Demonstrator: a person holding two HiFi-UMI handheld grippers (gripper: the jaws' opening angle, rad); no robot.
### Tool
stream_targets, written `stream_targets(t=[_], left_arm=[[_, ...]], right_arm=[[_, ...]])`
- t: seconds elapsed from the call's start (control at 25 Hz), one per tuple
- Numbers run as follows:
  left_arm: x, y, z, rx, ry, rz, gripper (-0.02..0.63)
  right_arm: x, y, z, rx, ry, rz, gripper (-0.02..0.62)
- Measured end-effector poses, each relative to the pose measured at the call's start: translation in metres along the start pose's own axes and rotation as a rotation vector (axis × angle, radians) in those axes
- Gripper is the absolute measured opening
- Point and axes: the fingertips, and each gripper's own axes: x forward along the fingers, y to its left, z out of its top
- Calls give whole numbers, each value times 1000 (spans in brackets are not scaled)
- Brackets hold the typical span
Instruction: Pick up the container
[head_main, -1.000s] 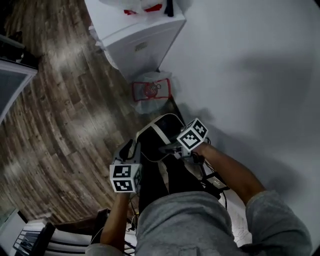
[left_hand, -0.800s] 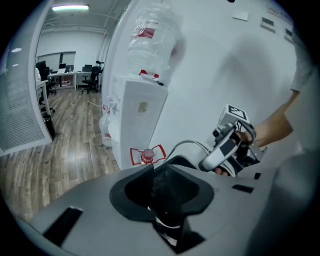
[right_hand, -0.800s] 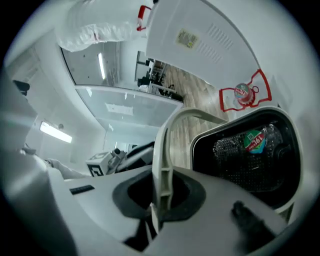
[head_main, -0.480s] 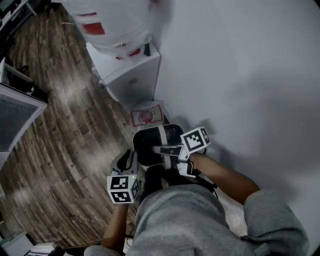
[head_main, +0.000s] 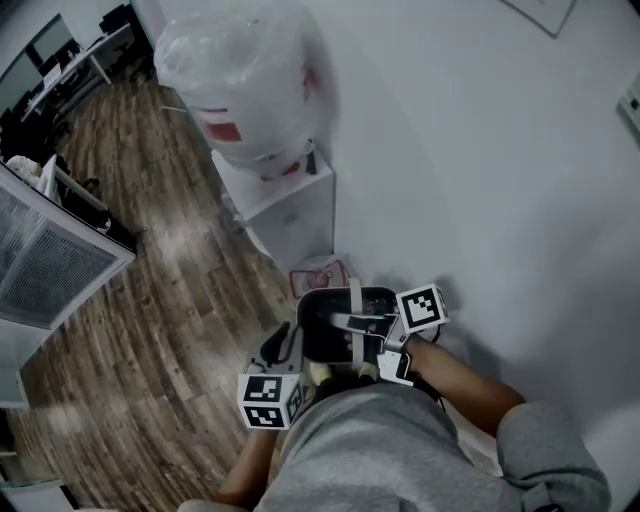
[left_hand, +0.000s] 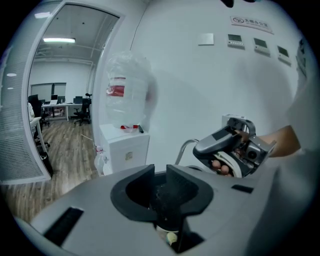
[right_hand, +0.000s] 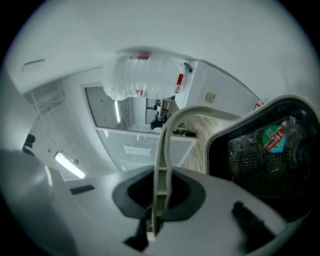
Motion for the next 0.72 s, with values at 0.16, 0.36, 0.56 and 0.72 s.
stream_targets(t=[0.16, 0.36, 0.56, 0.72], left_arm=[[-21, -22, 12, 6, -28, -3, 80], [-21, -29, 15, 2, -43, 7, 80], [-17, -28, 7, -12, -39, 15, 80], [-15, -28, 3, -16, -34, 15, 80]], right_arm=[[-20, 21, -22, -2, 3, -14, 28], [-23, 25, -29, 0, 15, 15, 28], [-24, 21, -30, -1, 23, 20, 28], [-23, 19, -31, -11, 24, 21, 28]])
